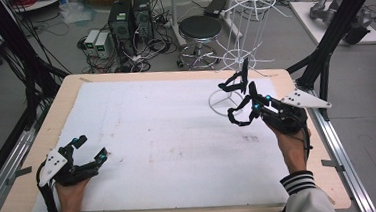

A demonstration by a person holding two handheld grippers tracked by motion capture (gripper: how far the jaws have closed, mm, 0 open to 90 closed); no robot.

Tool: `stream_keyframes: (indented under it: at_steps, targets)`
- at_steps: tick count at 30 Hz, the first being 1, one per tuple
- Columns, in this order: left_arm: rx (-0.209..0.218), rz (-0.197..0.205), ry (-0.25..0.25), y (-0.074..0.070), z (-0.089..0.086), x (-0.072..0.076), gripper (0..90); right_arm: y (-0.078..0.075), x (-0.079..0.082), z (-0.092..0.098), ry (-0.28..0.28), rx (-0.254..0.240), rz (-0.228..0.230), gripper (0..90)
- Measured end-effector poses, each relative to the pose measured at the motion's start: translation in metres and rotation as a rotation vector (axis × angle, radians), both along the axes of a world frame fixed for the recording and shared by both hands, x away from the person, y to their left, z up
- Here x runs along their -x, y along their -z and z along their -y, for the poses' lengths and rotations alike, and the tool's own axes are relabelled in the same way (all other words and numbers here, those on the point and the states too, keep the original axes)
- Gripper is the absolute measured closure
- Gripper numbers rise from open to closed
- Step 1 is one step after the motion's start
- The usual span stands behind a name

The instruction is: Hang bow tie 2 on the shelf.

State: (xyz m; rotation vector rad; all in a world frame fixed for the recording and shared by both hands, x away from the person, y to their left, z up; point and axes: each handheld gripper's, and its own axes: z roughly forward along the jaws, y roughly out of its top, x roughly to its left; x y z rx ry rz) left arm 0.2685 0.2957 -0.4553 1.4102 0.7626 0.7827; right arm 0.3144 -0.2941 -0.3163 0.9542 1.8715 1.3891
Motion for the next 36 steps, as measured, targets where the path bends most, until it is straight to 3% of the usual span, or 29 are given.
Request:
stream_keyframes:
  at_steps: [15,25,36]
  targets:
    - [0.005,0.000,-0.001,0.000,0.000,0.000,14.6,-0.023,-0.014,0.021,0.074,-0.025,0.043,74.3]
    - [0.005,0.000,-0.001,0.000,0.000,0.000,14.6,-0.026,-0.027,0.038,0.122,-0.037,0.043,74.2]
    - [0.004,-0.001,-0.001,0.000,0.000,0.000,14.6,-0.033,-0.047,0.042,0.155,0.000,0.048,74.2]
